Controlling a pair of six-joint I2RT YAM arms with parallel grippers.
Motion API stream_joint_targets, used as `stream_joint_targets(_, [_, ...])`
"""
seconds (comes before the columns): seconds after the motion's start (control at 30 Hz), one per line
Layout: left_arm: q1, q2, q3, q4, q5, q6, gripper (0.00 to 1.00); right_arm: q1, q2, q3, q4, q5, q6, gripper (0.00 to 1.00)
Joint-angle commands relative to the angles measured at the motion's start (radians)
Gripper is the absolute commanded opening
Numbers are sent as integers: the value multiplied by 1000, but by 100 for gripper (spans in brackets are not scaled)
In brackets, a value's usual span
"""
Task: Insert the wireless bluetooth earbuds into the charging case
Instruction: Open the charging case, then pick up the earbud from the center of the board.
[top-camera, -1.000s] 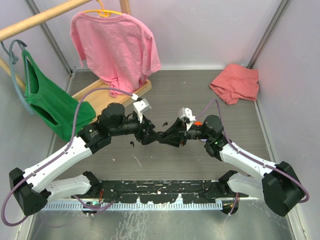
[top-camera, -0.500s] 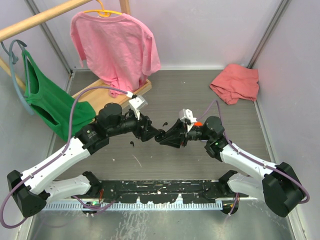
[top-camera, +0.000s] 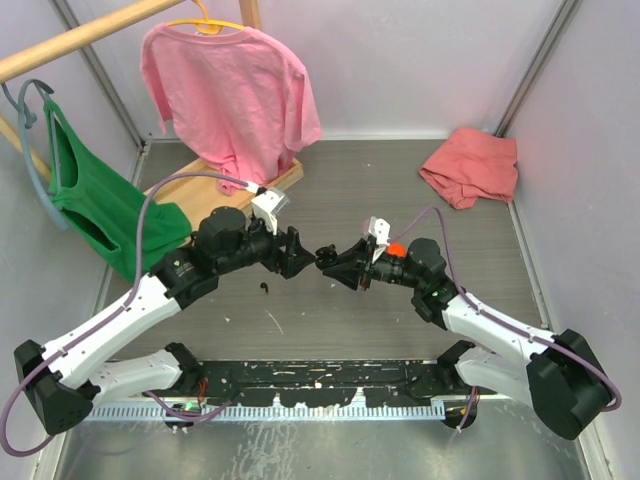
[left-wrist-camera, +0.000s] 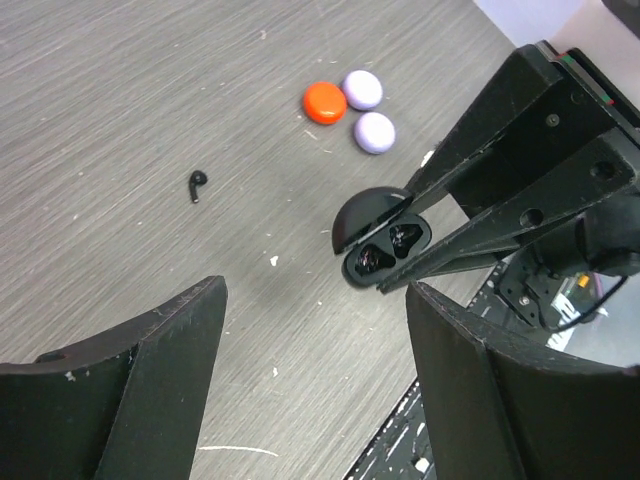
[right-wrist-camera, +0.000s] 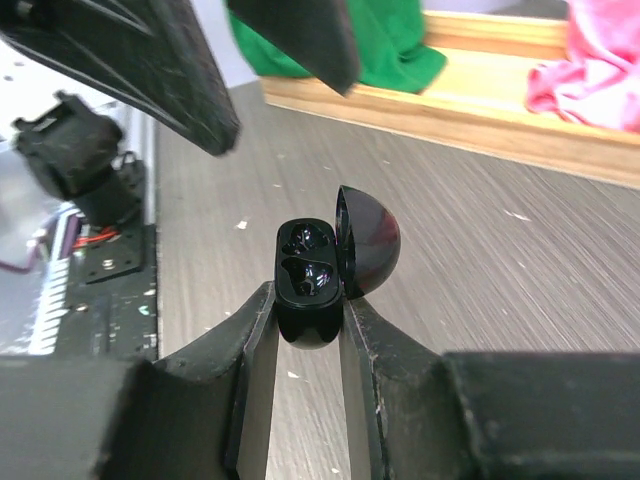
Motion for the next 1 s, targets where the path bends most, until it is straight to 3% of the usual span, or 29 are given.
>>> stream_joint_targets(0.0, [7,26,3,-9,-118,-29,74,2,-42,-45,14,214,-37,1])
stream_joint_targets(0.3, [15,191,61,-188,-339,-139,74,1,-93,-171,127,445,-43,1])
stream_joint_targets(0.5, [28,231,33,-284,-415,-246,74,1,-87,-211,184,503,-29,1])
stream_joint_targets(0.97, [132,390,-21,-344,-372,-351,65,2,-72,-234,231,513,-11,1])
